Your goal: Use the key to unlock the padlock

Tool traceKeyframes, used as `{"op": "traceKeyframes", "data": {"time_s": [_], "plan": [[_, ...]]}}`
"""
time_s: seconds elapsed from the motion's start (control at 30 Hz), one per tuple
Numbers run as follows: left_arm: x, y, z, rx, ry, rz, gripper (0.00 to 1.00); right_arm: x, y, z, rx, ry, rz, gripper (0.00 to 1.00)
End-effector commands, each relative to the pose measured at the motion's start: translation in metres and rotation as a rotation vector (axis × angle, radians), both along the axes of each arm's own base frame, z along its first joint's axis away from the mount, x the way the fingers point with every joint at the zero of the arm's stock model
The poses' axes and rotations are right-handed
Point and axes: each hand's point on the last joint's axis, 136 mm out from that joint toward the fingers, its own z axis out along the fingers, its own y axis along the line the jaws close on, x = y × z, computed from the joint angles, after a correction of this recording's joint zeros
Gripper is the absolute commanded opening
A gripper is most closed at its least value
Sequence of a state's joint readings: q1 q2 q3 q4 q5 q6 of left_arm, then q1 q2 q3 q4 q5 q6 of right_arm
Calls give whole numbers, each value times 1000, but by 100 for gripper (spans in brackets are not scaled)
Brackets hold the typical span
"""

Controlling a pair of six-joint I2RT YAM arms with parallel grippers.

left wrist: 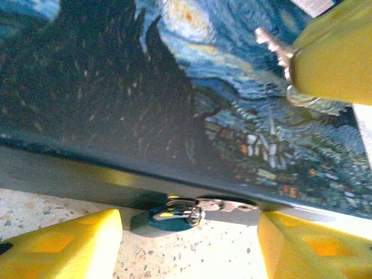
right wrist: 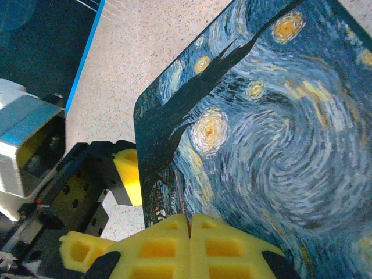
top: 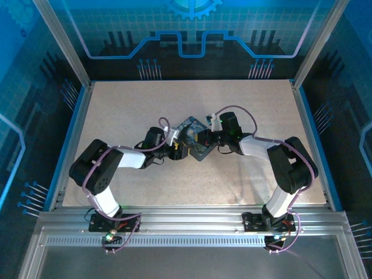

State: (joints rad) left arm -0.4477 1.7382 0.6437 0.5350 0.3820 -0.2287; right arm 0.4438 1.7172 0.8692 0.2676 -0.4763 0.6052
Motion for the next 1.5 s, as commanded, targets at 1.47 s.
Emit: {"op": "traceKeyframes", "data": {"time_s": [1.47], "plan": [[-10, -17, -20, 25, 0, -85, 45, -16, -1, -35, -55, 118, 20, 0]]}}
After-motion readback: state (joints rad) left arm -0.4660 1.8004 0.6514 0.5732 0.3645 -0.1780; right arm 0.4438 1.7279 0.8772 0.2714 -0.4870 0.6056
